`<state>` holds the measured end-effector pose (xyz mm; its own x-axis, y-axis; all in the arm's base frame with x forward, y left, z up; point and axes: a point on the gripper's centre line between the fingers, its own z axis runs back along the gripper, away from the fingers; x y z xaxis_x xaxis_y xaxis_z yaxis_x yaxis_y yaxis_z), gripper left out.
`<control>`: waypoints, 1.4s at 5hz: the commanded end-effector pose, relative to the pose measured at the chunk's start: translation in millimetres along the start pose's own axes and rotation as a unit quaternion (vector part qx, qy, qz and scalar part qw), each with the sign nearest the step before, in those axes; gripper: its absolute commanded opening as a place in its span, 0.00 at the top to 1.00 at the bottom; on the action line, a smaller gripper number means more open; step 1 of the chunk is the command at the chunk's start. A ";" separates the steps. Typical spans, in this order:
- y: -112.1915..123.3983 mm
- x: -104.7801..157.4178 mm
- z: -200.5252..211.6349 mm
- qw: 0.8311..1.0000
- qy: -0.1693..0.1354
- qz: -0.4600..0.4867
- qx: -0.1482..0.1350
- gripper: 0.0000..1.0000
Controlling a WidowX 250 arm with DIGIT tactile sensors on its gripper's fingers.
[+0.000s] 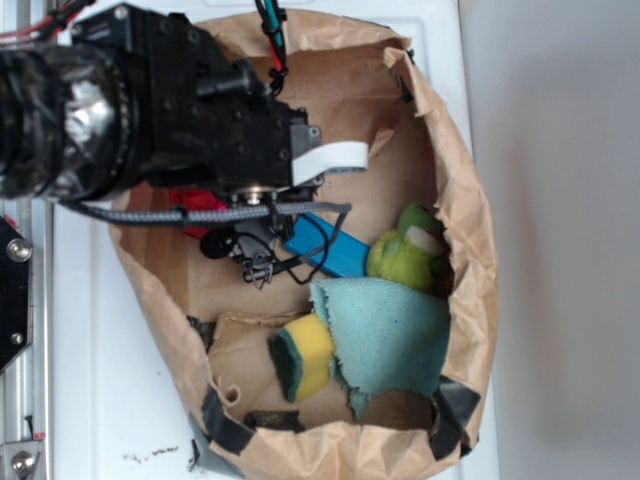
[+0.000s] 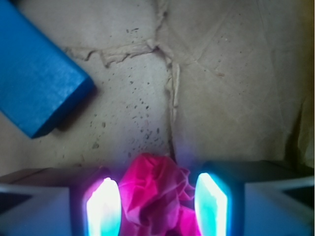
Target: Grab the red paper.
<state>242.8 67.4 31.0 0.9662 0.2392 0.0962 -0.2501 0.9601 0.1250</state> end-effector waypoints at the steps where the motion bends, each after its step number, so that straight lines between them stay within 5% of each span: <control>1: -8.8 9.2 37.3 0.999 -0.028 0.012 -0.020 1.00; 5: -9.7 13.2 117.2 0.993 -0.053 0.025 -0.104 1.00; 7: -23.3 18.7 135.8 0.990 -0.085 0.036 -0.109 1.00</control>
<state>252.8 30.7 142.5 0.9297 0.3139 0.1929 -0.3020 0.9491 -0.0891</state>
